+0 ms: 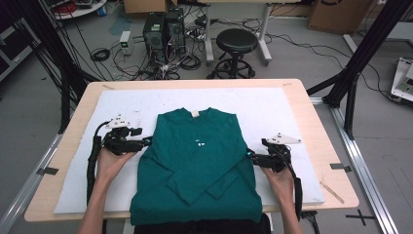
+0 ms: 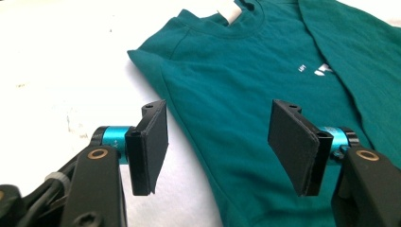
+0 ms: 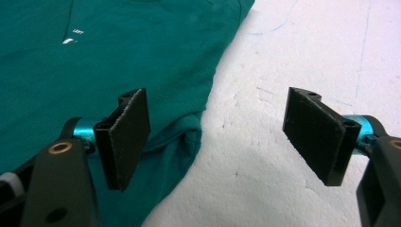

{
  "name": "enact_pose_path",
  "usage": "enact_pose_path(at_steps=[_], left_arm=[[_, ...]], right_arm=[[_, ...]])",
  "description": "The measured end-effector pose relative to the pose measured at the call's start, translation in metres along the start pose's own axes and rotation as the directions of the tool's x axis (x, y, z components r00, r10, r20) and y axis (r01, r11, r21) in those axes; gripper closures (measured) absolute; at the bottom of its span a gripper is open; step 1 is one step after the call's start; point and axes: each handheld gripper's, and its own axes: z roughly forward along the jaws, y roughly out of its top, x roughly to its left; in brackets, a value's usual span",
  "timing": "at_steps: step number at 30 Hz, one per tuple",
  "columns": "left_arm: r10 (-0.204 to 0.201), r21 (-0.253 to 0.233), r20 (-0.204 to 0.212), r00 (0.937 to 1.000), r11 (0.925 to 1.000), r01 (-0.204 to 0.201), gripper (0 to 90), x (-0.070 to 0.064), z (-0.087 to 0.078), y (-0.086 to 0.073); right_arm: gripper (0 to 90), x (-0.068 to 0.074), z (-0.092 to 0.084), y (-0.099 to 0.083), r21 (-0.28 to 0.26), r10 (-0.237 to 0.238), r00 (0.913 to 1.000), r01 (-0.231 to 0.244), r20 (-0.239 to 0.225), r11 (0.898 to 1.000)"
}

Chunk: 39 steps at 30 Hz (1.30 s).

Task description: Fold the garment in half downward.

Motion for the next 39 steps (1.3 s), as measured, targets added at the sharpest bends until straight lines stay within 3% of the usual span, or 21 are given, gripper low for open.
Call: enact_pose_path(at_steps=[2, 9, 20, 30, 32, 35, 39], left_arm=[[-0.017, 0.014, 0.020, 0.9997, 0.9998, 0.016, 38.8, 0.003, 0.004, 0.006], [-0.011, 0.030, 0.018, 0.9998, 0.9995, 0.010, 39.3, 0.011, 0.019, 0.031], [0.023, 0.089, -0.018, 0.9996, 0.9958, -0.022, 39.4, 0.018, 0.046, 0.064], [-0.013, 0.156, -0.058, 0.9982, 0.9875, 0.022, 39.7, 0.038, 0.078, 0.067], [-0.014, 0.160, -0.074, 0.9971, 0.9868, 0.026, 39.7, 0.041, 0.086, 0.066], [-0.058, 0.151, -0.071, 0.9958, 0.9862, 0.068, 39.7, 0.048, 0.094, 0.060], [-0.078, 0.149, -0.093, 0.9926, 0.9847, 0.091, 39.7, 0.053, 0.101, 0.054]], right_arm=[[24.3, -0.001, 0.001, 0.000, 0.003, 0.003, 1.0000, -0.003, 0.000, 1.000], [24.4, 0.000, 0.000, -0.001, 0.000, 0.003, 1.0000, -0.003, 0.005, 1.000], [24.4, -0.001, 0.000, -0.001, -0.003, 0.008, 0.9999, -0.008, 0.013, 1.000], [24.4, -0.002, -0.001, -0.002, -0.013, 0.016, 0.9997, -0.016, 0.017, 1.000], [24.4, -0.002, -0.001, -0.002, -0.013, 0.015, 0.9997, -0.014, 0.018, 1.000], [24.4, -0.002, -0.001, -0.002, -0.011, 0.016, 0.9997, -0.016, 0.016, 1.000], [24.4, -0.002, -0.001, -0.002, -0.008, 0.021, 0.9997, -0.021, 0.015, 1.000]])
